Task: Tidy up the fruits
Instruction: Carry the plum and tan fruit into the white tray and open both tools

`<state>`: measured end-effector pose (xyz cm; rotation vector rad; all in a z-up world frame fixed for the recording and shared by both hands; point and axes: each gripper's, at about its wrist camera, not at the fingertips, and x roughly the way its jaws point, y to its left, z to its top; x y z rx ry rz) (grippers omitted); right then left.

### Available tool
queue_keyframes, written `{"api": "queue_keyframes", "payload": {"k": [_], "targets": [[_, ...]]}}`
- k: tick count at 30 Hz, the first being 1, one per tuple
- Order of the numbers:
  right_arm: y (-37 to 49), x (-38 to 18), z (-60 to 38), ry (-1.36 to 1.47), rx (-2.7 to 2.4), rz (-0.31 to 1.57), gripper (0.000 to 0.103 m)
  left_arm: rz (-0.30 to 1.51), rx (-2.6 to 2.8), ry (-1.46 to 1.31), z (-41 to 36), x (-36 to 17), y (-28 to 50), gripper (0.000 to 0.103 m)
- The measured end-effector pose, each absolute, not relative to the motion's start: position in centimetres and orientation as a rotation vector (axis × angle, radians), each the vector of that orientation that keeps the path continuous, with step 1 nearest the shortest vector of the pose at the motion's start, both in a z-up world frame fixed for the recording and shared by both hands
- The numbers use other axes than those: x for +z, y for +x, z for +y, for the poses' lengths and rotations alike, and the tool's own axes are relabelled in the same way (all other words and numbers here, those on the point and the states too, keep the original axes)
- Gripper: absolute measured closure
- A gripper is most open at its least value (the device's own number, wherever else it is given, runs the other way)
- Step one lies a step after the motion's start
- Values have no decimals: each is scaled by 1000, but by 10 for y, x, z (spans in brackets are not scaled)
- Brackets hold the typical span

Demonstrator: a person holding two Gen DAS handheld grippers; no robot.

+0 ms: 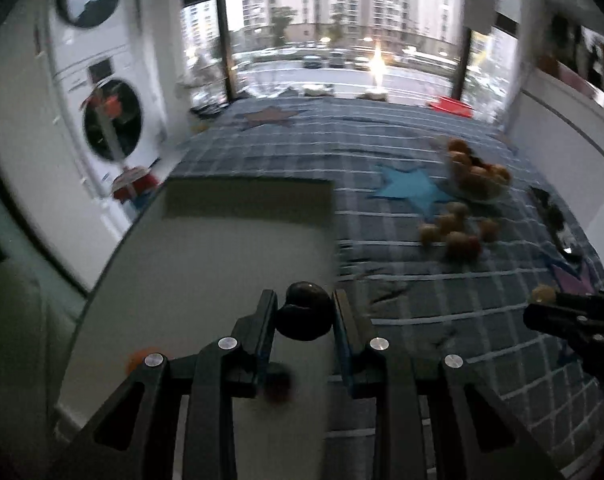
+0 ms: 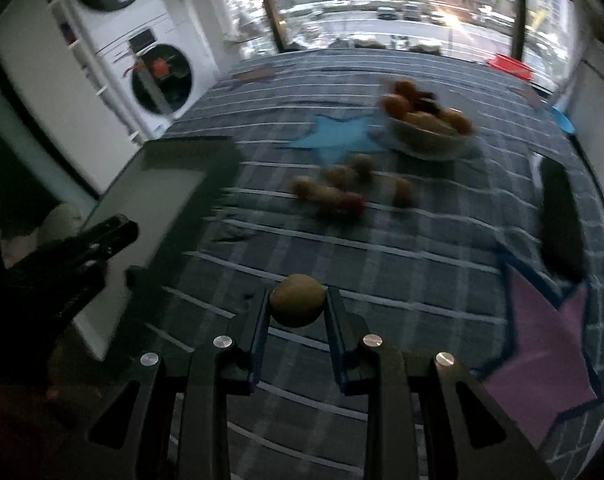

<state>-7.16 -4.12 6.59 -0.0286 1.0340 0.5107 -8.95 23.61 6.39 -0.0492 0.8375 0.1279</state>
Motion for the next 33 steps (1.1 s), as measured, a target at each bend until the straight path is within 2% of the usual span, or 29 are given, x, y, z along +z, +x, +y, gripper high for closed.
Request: {"api": "queue_keyframes", "payload": {"k": [12,22,26,28,29,30,31,32,33], "targets": [[-60,62,80,-31,657,1086,73,810,265,-103,306,49,-97,74],[-52,41,125,2,691,1145,71,801,315,-119,324,36,-103,73],[-53,43,126,6,729,1142,25,794,316,-98,323,35,-104,73],[-57,52,123,-12,725,1101,18,811,317,-78,321,31,-103,73],[-59,57,122,-33,707,1078,17,821,322,-62,319,29,-102,69],[-61,61,120,-52,692,1058,17,837,334,-36,316,25,-101,57],[-62,64,117,-60,684,1048,15,843,343,-19,314,24,-100,30],[-63,67,113,-60,674,1042,12,822,350,2,311,27,-102,25],[-63,68,106,-55,663,1038,9,790,351,19,307,32,-106,25]]}}
